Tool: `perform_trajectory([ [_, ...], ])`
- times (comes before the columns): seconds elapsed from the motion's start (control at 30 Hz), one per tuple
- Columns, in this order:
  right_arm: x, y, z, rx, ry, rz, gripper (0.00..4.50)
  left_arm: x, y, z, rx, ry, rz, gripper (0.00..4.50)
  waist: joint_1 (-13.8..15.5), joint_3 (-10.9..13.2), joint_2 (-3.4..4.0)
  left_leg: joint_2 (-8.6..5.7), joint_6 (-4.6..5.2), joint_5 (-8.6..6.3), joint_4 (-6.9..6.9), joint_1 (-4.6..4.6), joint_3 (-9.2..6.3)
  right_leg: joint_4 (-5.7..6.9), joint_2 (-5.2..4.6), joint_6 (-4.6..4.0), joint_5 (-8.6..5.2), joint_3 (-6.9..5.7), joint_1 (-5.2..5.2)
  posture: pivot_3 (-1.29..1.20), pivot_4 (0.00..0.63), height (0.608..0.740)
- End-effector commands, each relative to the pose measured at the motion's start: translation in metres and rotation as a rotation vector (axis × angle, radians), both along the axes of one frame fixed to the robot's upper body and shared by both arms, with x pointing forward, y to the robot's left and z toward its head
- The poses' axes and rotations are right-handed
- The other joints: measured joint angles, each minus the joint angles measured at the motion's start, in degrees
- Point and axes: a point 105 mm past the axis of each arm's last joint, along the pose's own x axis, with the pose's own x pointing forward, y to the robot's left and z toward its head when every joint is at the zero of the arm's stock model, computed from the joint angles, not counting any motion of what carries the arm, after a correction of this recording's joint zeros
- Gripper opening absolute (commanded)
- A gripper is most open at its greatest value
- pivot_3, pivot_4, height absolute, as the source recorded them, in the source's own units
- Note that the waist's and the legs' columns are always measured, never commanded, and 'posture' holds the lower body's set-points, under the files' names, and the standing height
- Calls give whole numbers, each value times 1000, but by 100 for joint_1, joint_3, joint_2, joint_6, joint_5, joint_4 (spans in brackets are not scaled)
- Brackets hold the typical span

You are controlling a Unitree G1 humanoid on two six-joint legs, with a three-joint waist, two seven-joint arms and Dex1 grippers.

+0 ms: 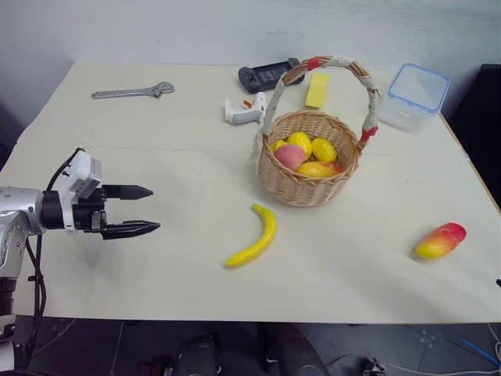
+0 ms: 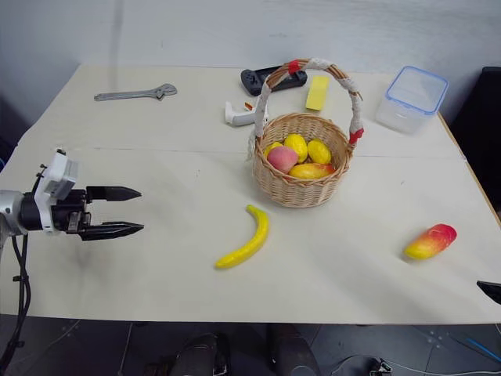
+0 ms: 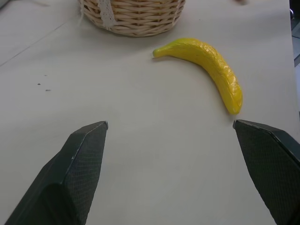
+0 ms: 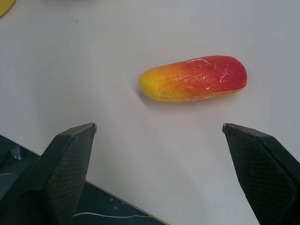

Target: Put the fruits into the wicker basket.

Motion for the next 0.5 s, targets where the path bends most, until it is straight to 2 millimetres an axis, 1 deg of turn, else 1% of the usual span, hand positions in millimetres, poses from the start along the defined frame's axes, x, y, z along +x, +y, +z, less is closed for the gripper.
perform_trajectory([
  [0.03, -1, -2, 14, -28, -51, -7, 4448, -3, -2, 12, 29, -52, -22, 4500, 4, 0, 0, 0, 0, 0, 0, 1, 0, 1, 0, 0, 0, 0, 0, 0, 150, 740],
  [0.2, -2, -3, 14, -28, -59, -16, 4448, 7, -1, 17, 5, -70, 30, 4500, 8, 0, 0, -1, 2, 0, 5, 4, -2, 14, 1, -1, 0, 0, 0, 0, 150, 740],
  [0.5, -3, -6, 12, -41, -77, -49, 4448, 12, -6, 12, 12, -67, 27, 4500, 0, -1, 1, -2, 2, 2, 10, 7, -1, 24, 1, 0, 0, 1, 0, 0, 150, 740],
])
